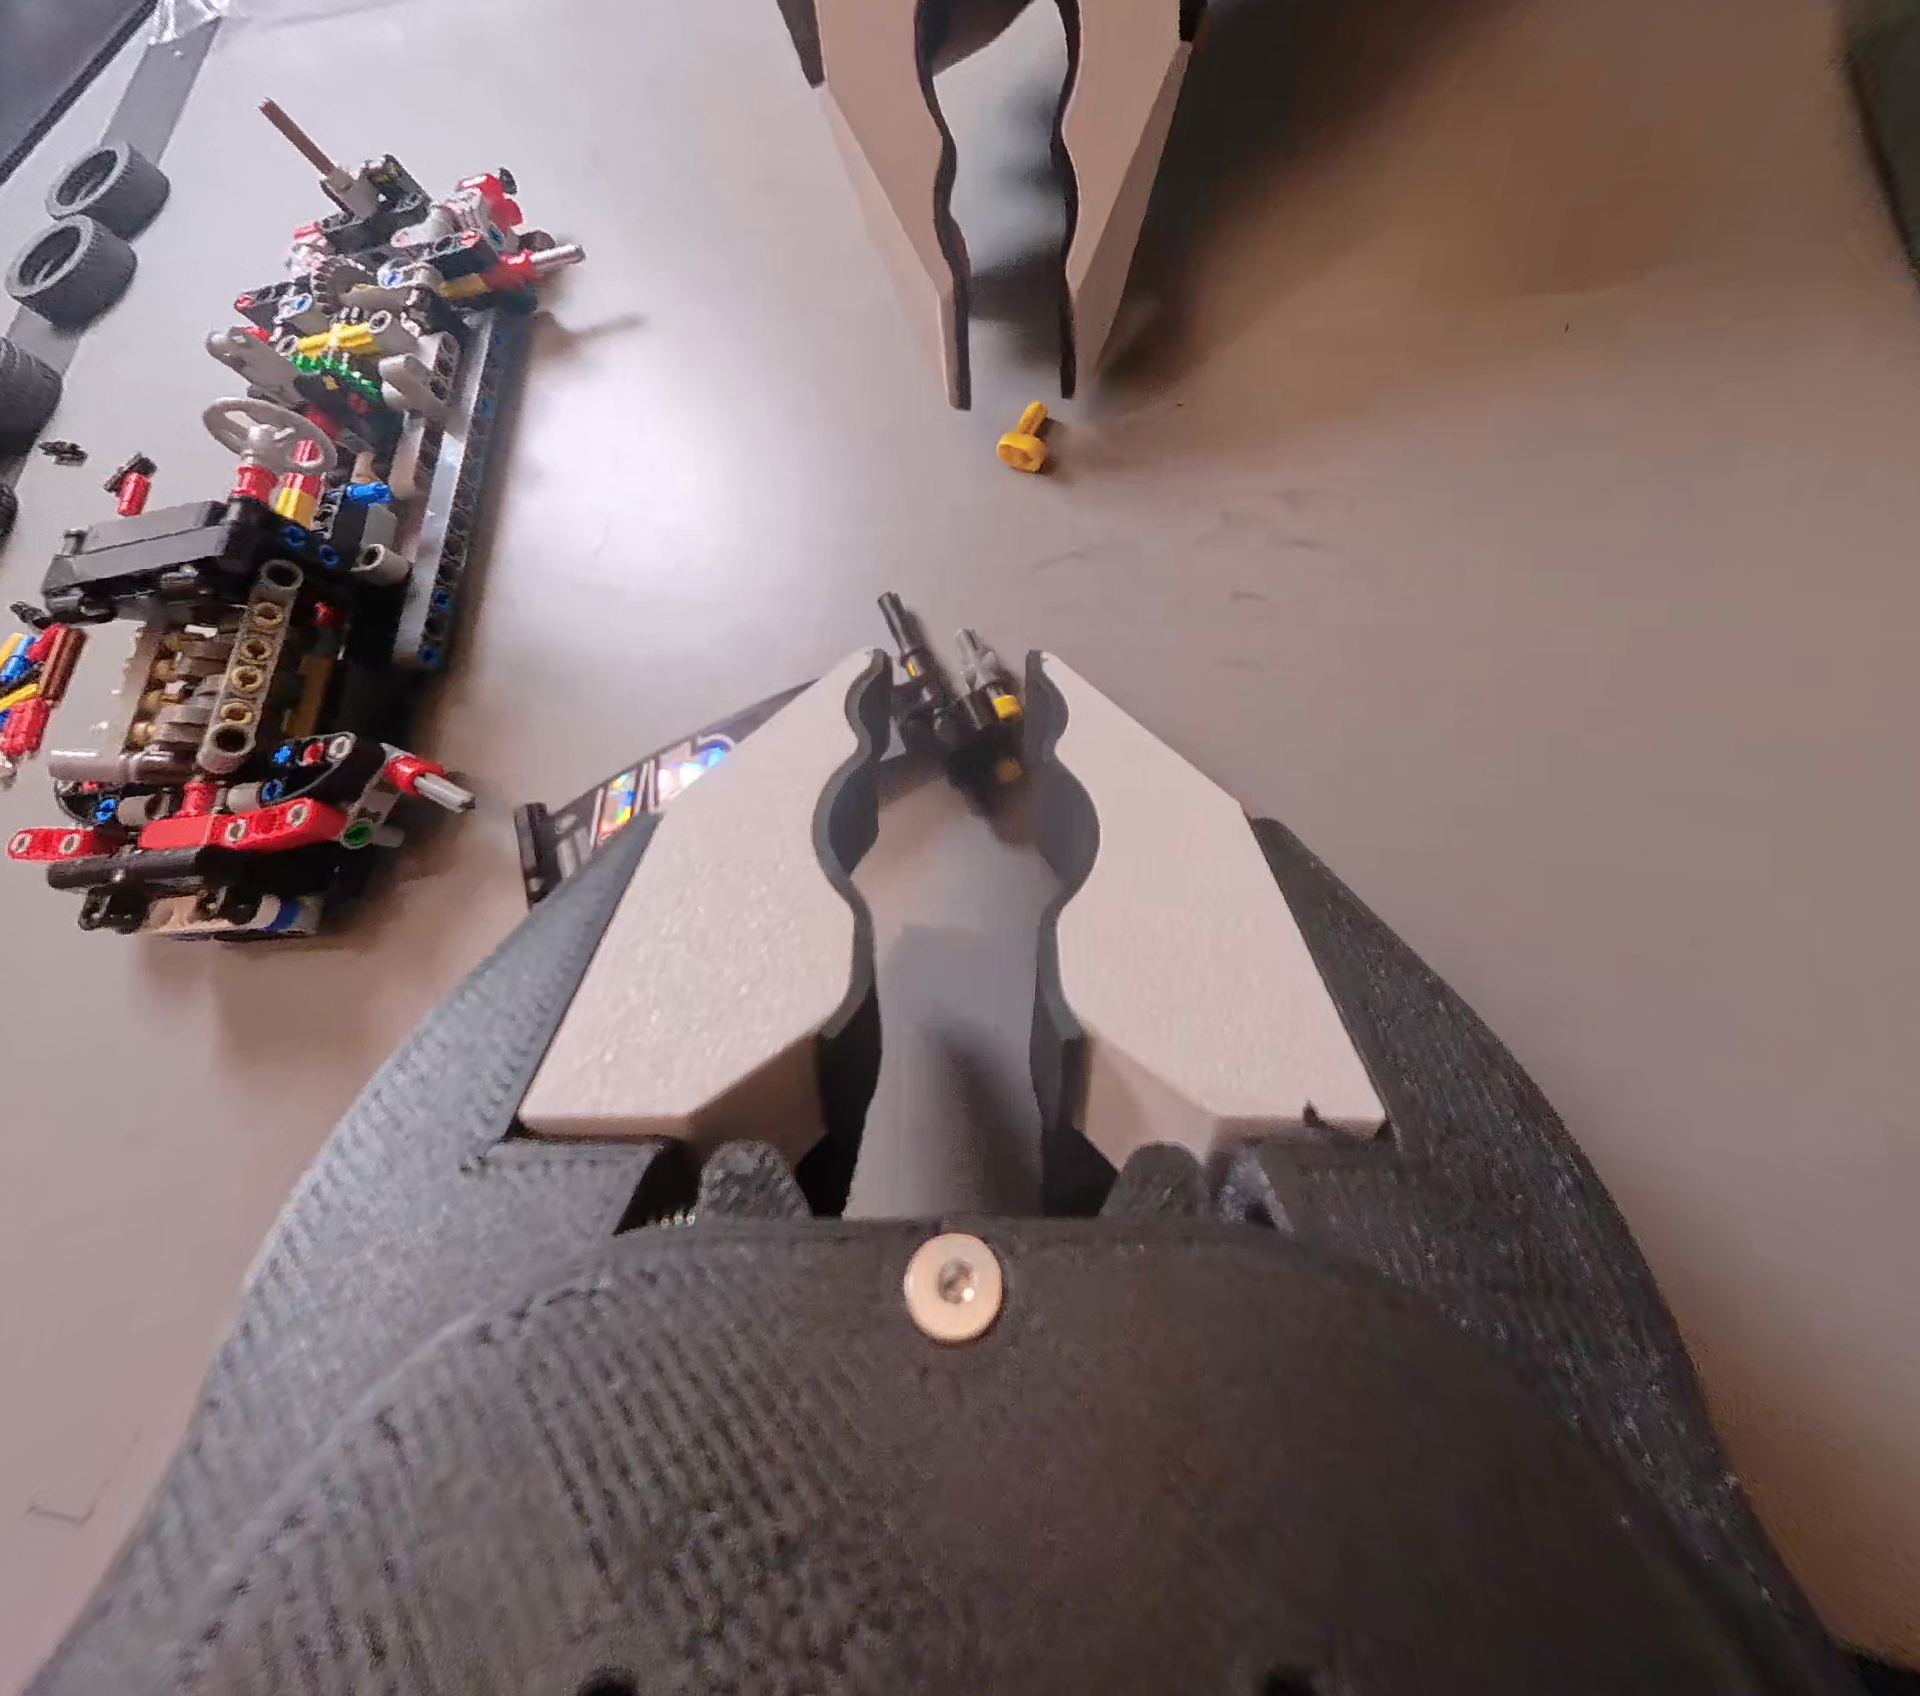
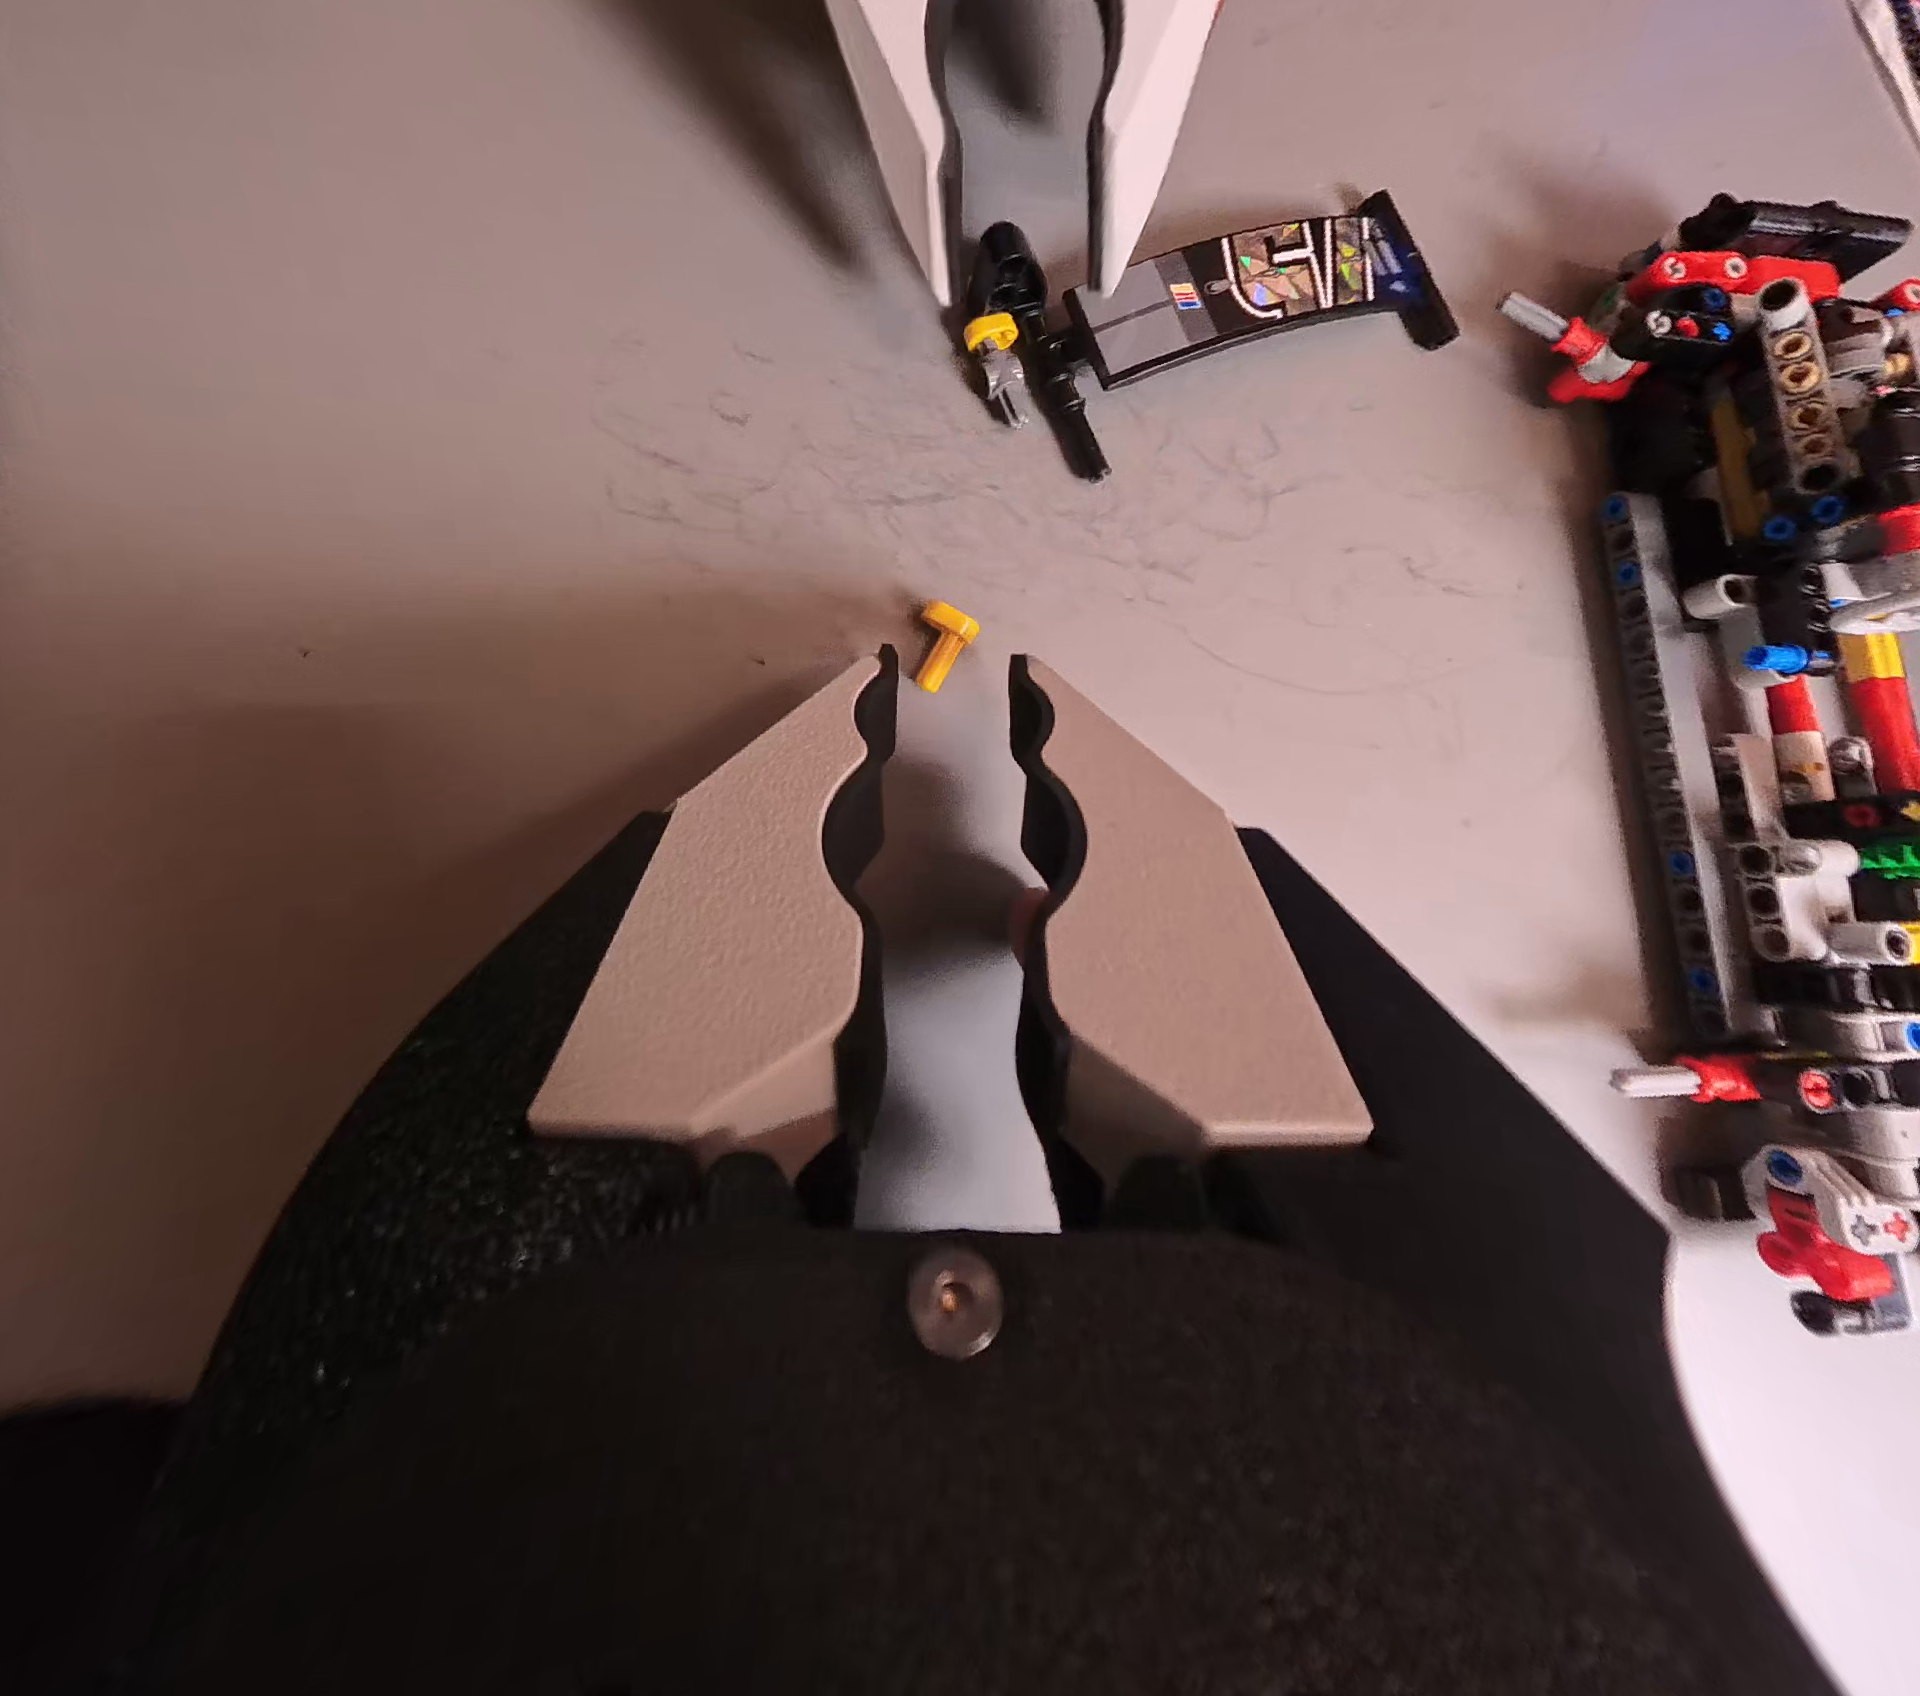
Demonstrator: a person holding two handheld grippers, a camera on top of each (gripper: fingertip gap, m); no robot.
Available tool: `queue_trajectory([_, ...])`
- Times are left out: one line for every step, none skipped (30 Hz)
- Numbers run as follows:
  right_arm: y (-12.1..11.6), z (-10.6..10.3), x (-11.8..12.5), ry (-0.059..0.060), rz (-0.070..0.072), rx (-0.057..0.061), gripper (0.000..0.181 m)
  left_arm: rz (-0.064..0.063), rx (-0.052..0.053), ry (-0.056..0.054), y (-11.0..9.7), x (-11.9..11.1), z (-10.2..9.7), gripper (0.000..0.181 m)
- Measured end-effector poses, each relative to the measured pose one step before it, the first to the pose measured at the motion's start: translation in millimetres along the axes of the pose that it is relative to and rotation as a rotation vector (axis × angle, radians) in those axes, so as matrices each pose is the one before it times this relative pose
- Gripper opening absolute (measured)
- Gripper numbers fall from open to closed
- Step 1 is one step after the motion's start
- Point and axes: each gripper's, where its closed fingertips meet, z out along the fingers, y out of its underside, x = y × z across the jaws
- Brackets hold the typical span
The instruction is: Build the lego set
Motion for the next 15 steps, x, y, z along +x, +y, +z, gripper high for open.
queue_trajectory([-0.12, -0.18, 0.15, 0.0049, -0.0045, -0.0045, 0.018, -0.0175, 0.0081, 0.0013, -1.1, -1.4, -2.56, 0.023])
queue_trajectory([-0.04, -0.18, 0.25, 0.0067, -0.0038, -0.0062, 0.018, -0.023, 0.0032, 0.0073, 0.03, -0.69, -2.23, 0.022])
queue_trajectory([-0.17, -0.26, 0.14, 0.0072, -0.0052, -0.0065, 0.018, -0.02, -0.0033, 0.0094, 1.2, -0.24, -1.56, 0.021])
queue_trajectory([0.61, 0.09, -0.58, 0.0042, -0.0068, -0.0126, 0.017, -0.0107, -0.0048, 0.003, 1.51, -0.42, -0.88, 0.018])
queue_trajectory([1.17, 0.49, -1.13, 0.0021, -0.0087, -0.0165, 0.017, -0.0005, -0.0025, 0.0019, 0.64, 0.3, -0.23, 0.017])
queue_trajectory([0.94, 0.63, -1.08, 0.0032, -0.0103, -0.0151, 0.016, 0.0066, -0.0002, 0.0032, -0.33, 1.39, 0.62, 0.015])
queue_trajectory([0.4, 0.69, -1.44, 0.0009, -0.01, -0.0108, 0.016, 0.0114, -0.0013, 0.0029, -0.62, 2.05, 1.18, 0.014])
queue_trajectory([-0.25, 0.44, -1.5, -0.0013, -0.0072, -0.0063, 0.016, 0.0145, -0.0061, 0.0011, -0.13, 1.99, 1.62, 0.012])
queue_trajectory([-0.32, 0.44, -1.11, -0.0012, -0.0038, -0.0048, 0.015, 0.0173, -0.0111, -0.005, 0.74, 1.25, 1.85, 0.01])
queue_trajectory([-0.33, 0.41, -0.14, 0.0026, -0.0013, -0.0036, 0.014, 0.0209, -0.0138, -0.012, 1.35, 0.17, 1.81, 0.008])
queue_trajectory([-0.11, 0.34, 0.79, 0.0061, -0.0011, -0.0035, 0.014, 0.0242, -0.0115, -0.0155, 1.0, -0.48, 1.28, 0.007])
queue_trajectory([-0.08, 0.44, 0.78, 0.0049, -0.0005, -0.0021, 0.012, 0.0252, -0.0051, -0.0122, -0.18, -0.12, 0.46, 0.006])
queue_trajectory([0.0, 0.46, 0.32, 0.0013, 0.0015, 0.0002, 0.01, 0.0239, -0.0032, -0.0082, -0.49, 0.23, 0.16, 0.006])
queue_trajectory([-0.04, 0.53, 0.51, 0.0011, 0.0048, 0.0021, 0.007, 0.0252, -0.0013, -0.0084, -0.58, 0.34, 0.16, 0.006])
queue_trajectory([-0.13, 0.51, 0.87, 0.0026, 0.0061, 0.0027, 0.005, 0.0293, 0.0005, -0.0112, -0.86, 0.22, 0.36, 0.005])
